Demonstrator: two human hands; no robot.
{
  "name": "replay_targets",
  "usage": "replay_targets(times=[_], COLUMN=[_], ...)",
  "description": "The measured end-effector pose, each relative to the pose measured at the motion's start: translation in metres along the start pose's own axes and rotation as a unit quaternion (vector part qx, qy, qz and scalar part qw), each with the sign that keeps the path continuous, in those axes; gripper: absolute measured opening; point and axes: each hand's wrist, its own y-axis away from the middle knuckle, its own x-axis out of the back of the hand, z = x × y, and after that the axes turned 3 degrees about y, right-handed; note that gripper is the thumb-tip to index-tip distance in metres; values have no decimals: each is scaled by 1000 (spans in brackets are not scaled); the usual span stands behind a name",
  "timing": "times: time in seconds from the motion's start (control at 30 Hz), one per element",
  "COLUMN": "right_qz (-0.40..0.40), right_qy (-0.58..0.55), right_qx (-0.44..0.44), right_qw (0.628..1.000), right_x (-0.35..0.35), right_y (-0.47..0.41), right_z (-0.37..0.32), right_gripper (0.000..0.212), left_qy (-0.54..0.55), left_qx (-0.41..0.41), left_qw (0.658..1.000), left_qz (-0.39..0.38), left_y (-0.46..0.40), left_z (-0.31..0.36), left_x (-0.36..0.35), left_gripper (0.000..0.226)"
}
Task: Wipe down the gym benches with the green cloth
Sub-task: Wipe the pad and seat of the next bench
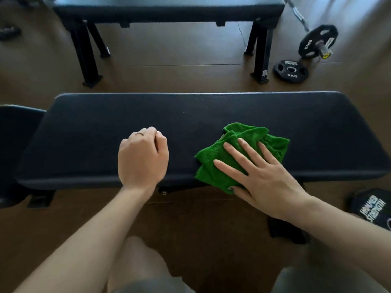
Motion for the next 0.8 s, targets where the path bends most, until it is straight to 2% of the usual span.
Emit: replay_targets(times=[0.2,0.3,0.5,0.63,0.8], right_qz=[-10,-1,-9,-30,-38], right_qy=[-11,-25,-26,-31,-48], right_qx=[37,20,16,-32,-42], right_qw=[999,1000,999,999,997], right_x=[22,27,20,13,21], right_y=[-61,-79,-45,-17,-43], right_z=[-28,-38,-17,18,-5], right_gripper=[74,76,73,75,76], left_qy=[11,24,46,38,8], left_qx=[0,1,-17,-27,-13], left_qw=[1000,1000,999,999,1000], left_qz=[-11,-16,-14,-4,-5], left_y=[-2,-2,-2,0,-1], left_z=[-3,-5,-11,-10,-6], left_x=[-1,0,0,-3,-5], left_gripper=[37,38,38,40,40])
